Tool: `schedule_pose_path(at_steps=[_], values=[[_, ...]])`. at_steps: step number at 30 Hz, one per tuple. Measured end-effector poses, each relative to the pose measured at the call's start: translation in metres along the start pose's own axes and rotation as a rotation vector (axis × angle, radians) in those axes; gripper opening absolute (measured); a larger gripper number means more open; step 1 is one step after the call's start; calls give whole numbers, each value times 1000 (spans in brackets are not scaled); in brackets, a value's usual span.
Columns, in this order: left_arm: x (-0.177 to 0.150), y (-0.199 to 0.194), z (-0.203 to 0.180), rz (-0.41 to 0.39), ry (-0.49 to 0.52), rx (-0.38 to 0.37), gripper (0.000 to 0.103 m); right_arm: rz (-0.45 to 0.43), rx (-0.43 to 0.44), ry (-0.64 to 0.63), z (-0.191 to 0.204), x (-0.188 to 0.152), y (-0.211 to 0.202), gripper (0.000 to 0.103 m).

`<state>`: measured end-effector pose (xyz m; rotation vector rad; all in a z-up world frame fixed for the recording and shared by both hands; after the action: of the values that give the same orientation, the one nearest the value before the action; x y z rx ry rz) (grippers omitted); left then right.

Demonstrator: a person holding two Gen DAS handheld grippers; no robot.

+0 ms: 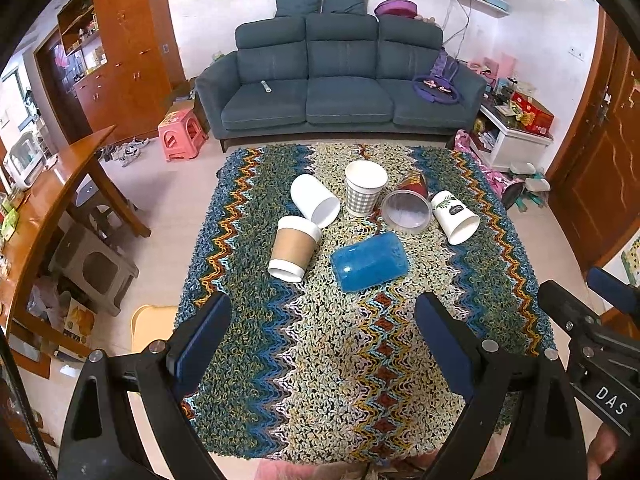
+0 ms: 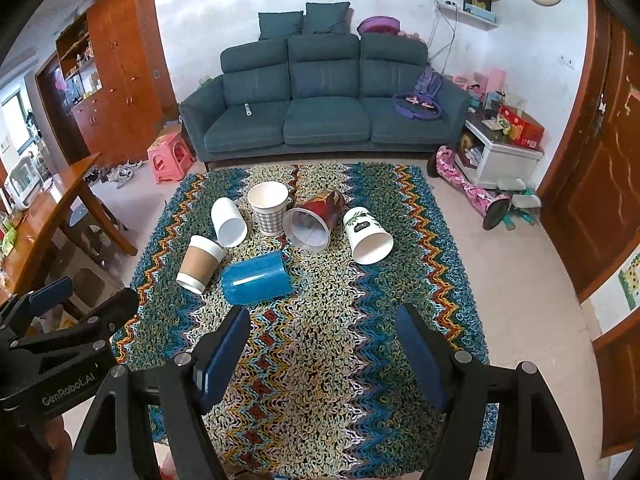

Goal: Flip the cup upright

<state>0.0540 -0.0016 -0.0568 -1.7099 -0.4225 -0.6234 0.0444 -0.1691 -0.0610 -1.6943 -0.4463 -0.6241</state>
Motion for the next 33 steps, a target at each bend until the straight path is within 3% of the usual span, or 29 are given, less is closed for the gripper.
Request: schedule_pose_path(at_steps=[20,33], values=[[14,10,-4,-28,60,0,94,14,-17,9,2,7,16,76],[22,50,-9,49,111,-52,94,61,-29,33,-4,2,47,76]])
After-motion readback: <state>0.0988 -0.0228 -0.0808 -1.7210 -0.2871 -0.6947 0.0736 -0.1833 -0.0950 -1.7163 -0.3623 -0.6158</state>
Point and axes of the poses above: each gripper's, at about its wrist camera, not at the fingertips, and y roughly the way its jaws point, z to its left, x to its top, the point moved 5 cm from there along y, roughly the way its jaws point, and after that the axes turned 12 degrees about -x, right-handed, at the moved point
